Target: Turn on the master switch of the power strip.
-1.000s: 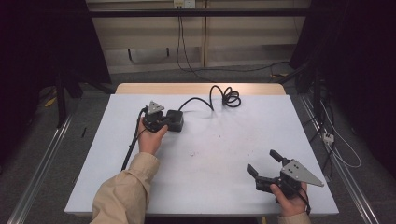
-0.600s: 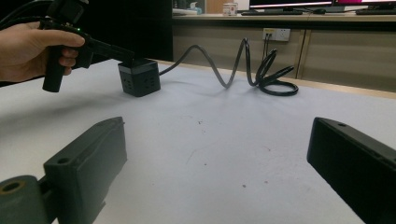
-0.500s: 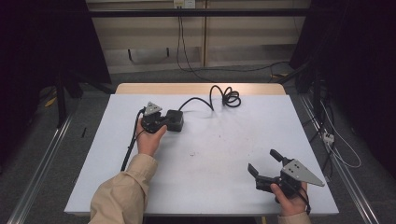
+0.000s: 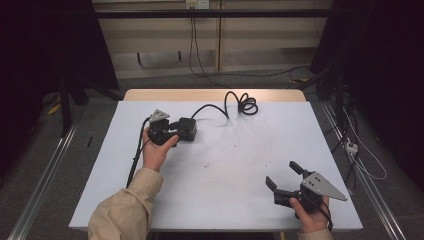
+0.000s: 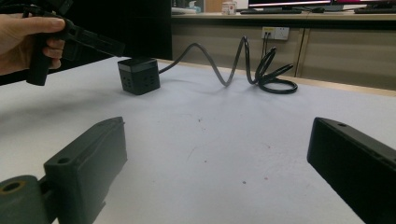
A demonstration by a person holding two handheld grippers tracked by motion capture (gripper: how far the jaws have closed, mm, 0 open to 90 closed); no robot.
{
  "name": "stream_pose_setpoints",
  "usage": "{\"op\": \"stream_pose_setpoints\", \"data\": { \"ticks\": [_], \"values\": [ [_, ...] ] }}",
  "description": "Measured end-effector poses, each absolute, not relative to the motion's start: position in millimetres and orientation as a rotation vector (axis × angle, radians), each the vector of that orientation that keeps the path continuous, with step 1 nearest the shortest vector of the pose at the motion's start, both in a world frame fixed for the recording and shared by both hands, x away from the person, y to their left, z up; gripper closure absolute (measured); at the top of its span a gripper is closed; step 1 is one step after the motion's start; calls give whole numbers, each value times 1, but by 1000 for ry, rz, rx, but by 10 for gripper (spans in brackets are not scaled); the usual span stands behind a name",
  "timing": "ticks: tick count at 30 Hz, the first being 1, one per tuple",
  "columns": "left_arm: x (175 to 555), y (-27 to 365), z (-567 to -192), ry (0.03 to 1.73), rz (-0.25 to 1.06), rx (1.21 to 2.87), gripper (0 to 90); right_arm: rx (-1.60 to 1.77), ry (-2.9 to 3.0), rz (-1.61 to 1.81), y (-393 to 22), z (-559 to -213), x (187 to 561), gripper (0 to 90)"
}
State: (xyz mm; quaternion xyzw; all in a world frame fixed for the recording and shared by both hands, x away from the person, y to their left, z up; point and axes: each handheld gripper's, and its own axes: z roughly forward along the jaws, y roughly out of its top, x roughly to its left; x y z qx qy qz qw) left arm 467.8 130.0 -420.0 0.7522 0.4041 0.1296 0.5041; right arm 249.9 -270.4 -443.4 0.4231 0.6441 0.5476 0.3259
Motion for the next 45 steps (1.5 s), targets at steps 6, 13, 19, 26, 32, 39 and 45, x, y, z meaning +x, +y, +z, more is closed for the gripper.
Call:
{"op": "stream_pose_setpoints", "data": {
  "ticks": [6, 13, 19, 26, 32, 39, 45],
  "values": [
    [461, 132, -412, 952, 299, 1808, 252, 1110, 1685, 1433, -271, -443, 249, 41],
    [446, 136, -404, 915, 277, 1798, 181, 1098, 1695, 1434, -268, -442, 249, 41],
    [428, 155, -413, 908, 287, 1806, 148, 1099, 1702, 1434, -267, -443, 251, 41],
    [406, 181, -427, 917, 286, 1797, 131, 1092, 1714, 1437, -265, -443, 254, 41],
    [393, 194, -429, 910, 295, 1803, 125, 1094, 1711, 1437, -265, -443, 253, 41],
    [379, 209, -430, 906, 310, 1801, 119, 1094, 1708, 1435, -266, -443, 253, 41],
    [368, 225, -430, 913, 312, 1791, 119, 1094, 1709, 1436, -266, -443, 253, 42]
  ]
}}
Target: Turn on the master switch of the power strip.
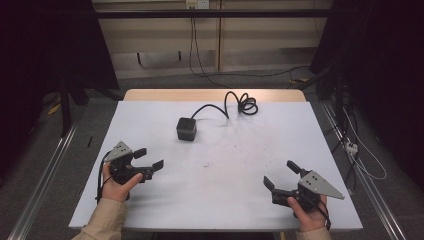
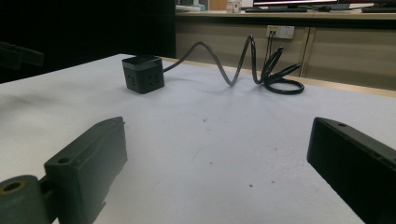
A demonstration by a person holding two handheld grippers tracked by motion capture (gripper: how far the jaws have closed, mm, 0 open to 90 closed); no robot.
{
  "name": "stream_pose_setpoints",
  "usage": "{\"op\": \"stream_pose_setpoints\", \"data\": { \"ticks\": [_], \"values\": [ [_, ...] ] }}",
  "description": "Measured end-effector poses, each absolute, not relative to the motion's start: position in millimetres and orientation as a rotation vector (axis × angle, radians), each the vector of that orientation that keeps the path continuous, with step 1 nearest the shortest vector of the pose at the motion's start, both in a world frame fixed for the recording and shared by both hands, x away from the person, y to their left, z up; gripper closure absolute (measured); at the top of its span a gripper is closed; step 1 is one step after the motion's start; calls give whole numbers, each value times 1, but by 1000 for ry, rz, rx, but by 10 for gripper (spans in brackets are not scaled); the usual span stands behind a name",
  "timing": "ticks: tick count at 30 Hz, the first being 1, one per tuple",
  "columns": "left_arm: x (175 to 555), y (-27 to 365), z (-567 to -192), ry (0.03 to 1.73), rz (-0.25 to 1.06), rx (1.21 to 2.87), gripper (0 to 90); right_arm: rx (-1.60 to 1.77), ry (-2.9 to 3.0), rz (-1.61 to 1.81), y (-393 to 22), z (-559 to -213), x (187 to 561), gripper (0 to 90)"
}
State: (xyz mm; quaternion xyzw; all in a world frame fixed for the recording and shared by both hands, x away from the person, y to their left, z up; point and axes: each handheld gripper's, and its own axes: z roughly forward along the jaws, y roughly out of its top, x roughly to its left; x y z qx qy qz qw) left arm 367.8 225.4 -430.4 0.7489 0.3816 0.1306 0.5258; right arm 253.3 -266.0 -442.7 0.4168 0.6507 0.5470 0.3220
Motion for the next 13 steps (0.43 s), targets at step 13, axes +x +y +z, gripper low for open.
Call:
{"op": "stream_pose_setpoints", "data": {
  "ticks": [13],
  "values": [
    [357, 242, -436, 945, 341, 1791, 83, 1089, 1722, 1427, -264, -444, 255, 42]
  ]
}}
